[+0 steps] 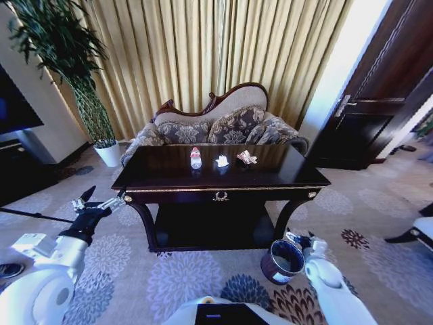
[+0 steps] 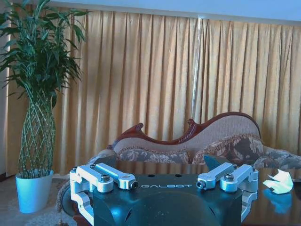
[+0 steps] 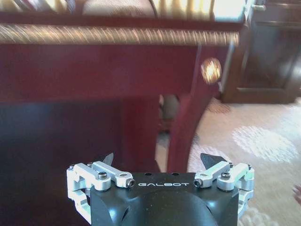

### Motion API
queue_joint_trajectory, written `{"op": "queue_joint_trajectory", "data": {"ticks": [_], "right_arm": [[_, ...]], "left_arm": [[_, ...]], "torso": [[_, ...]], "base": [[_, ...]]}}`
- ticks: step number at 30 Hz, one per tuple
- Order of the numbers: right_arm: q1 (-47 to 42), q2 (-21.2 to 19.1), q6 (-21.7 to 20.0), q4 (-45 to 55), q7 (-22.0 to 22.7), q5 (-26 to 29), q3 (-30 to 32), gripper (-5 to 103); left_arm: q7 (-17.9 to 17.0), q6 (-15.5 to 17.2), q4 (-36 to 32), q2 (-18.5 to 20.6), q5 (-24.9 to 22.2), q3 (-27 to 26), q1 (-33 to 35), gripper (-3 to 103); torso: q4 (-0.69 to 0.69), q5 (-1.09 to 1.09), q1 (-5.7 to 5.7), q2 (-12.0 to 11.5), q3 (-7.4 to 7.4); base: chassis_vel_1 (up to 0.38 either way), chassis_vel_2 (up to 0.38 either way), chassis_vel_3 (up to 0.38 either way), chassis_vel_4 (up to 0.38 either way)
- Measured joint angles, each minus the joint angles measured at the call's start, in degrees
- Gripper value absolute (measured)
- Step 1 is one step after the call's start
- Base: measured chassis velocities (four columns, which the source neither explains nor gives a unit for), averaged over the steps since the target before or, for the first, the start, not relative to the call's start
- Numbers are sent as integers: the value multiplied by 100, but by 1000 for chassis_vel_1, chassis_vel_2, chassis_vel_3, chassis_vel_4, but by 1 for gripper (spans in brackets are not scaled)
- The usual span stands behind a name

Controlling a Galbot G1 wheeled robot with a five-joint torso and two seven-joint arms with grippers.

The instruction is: Move to the front of the table and place the trash on the table into the trash bin.

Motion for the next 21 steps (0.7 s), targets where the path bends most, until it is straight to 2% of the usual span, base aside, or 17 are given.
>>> {"op": "queue_joint_trajectory", "data": {"ticks": [2, 3, 6, 9, 12, 17, 21], "right_arm": [[-313, 1, -22, 651, -51, 88, 168, 100], [-313, 1, -22, 651, -51, 88, 168, 100], [-627, 99, -207, 1798, -63, 286, 346, 100], [-680, 159, -309, 2323, -9, 414, 339, 100], [-606, 176, -481, 3303, 180, 616, 191, 100], [-458, -85, -782, 3939, 294, 1049, 141, 100], [-396, -261, -876, 4005, 340, 1116, 159, 100]], "left_arm": [[-2, 0, 2, 5, -5, -10, -1, 100], [-2, 0, 2, 5, -5, -10, -1, 100], [-12, -1, 6, 28, -7, -41, -2, 100], [-25, -3, 7, 34, -8, -48, -2, 100], [-74, -5, -35, 30, -19, -49, 0, 100], [-143, -7, -114, 39, -94, -73, 27, 100], [-202, -17, -117, 70, -125, -74, 14, 100]], "torso": [[0, -2, 0, 1, -1], [0, -2, 0, 1, -1], [5, -1, -1, 1, 0], [5, -1, 0, 0, 0], [4, -3, 0, 1, 0], [4, -1, 0, 1, 0], [3, 0, 0, 0, 0]], "base": [[0, 0, 0, 0], [0, 0, 0, 0], [0, 0, 0, 0], [0, 0, 0, 0], [0, 0, 0, 0], [0, 0, 0, 0], [0, 0, 0, 0]]}}
